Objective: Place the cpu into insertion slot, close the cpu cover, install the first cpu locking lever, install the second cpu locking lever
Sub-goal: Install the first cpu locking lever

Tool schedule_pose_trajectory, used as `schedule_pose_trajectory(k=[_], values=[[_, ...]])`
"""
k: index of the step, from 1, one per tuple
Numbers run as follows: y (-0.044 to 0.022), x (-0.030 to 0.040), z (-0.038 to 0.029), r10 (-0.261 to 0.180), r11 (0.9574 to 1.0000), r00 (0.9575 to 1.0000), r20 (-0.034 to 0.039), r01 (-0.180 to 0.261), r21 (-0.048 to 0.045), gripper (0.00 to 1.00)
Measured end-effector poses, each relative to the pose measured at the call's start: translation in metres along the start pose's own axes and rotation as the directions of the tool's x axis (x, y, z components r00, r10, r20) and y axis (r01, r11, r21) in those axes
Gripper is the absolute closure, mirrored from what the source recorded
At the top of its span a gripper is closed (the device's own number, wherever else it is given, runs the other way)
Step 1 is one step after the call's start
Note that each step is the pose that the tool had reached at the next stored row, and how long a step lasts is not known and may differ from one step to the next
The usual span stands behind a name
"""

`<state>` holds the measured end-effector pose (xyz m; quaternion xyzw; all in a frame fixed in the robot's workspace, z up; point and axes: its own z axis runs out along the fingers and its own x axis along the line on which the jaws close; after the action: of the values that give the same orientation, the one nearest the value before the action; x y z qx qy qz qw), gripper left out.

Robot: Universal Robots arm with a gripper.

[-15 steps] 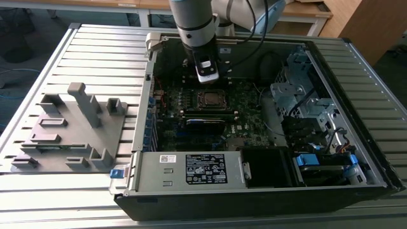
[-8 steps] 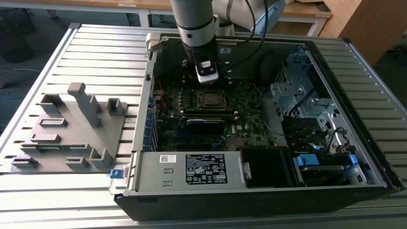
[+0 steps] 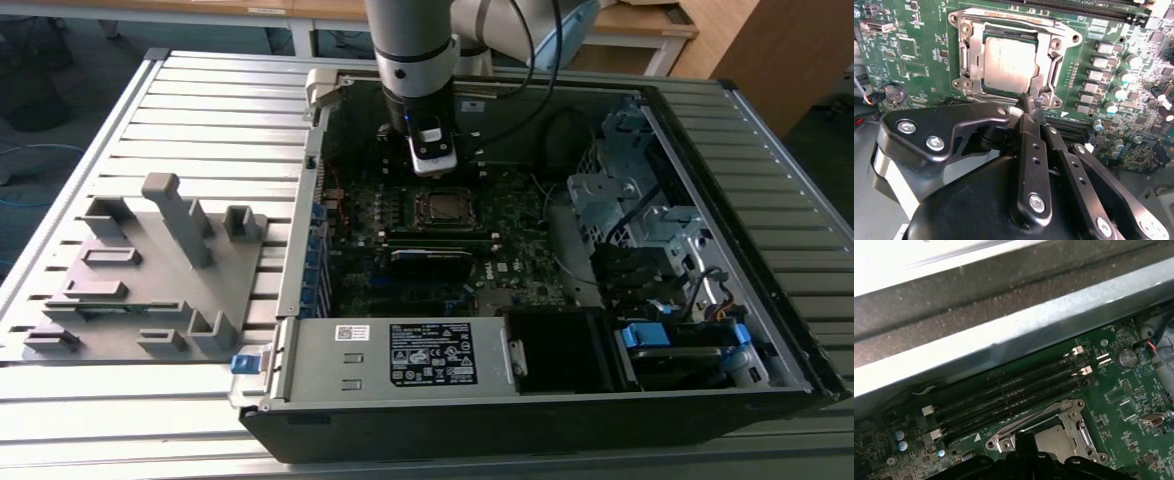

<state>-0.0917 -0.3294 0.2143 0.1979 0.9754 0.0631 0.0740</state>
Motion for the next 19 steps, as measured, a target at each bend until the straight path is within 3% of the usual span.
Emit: schedule_pose_trajectory(k=[4,11,19], values=[[0.0003,-0.0003,-0.0020,0.000,1.0000,1.0000,-0.0003,0.000,0.0003,0.89],[0.0025,-0.0020,-0.0162,0.000,1.0000,1.0000,-0.0003,0.000,0.0001,0.89],[0.0029,-0.0022,-0.0170,-0.003,1.0000,1.0000,-0.0008,0.003,-0.0002,0.89]])
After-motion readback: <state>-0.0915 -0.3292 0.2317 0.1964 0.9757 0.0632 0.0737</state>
